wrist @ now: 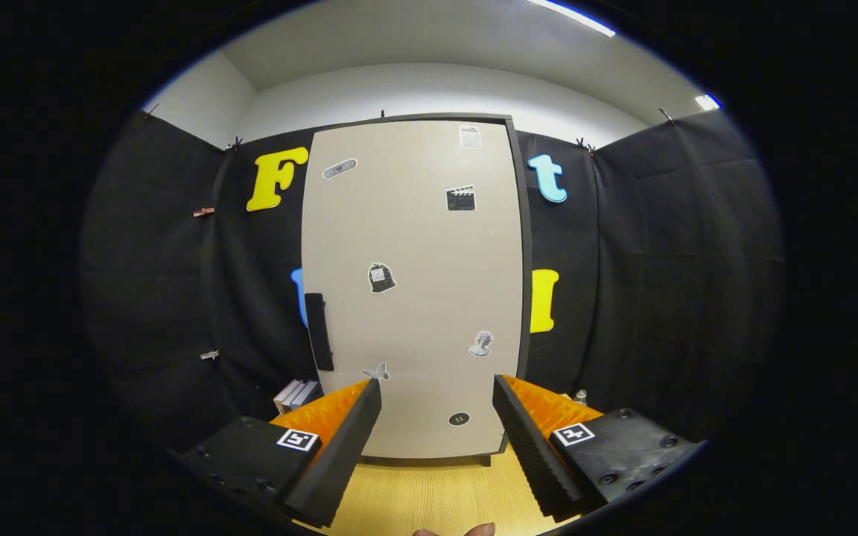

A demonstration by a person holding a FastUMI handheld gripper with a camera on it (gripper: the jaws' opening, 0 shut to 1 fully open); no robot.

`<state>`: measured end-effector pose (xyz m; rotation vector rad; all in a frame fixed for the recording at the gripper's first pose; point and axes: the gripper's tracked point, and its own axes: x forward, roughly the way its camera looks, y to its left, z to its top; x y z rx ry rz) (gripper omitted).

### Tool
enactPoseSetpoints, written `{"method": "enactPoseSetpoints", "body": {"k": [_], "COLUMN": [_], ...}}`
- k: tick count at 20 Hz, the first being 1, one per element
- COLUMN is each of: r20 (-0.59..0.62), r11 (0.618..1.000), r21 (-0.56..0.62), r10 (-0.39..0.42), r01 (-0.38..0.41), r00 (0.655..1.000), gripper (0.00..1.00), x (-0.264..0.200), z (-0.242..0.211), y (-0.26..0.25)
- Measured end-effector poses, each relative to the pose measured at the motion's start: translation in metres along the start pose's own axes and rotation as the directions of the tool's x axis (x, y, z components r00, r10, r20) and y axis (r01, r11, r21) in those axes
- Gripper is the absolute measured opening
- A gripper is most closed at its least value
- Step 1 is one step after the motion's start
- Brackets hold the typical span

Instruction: Open the shoe cabinet door, grab the shoes and put them into the shoe cabinet, then close the shoe cabinet door.

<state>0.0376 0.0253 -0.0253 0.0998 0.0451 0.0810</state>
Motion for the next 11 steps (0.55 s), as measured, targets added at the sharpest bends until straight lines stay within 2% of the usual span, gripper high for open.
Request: {"method": "enactPoseSetpoints", "body": {"k": [11], "r20": [0.007], "r11": [1.0], "r21": [0.008], "r10": [0.005], "r01": [-0.005], "r00": [1.0], "gripper": [0.98], "x": [0.005], "z": [0.0029], "y": [0.0009]}}
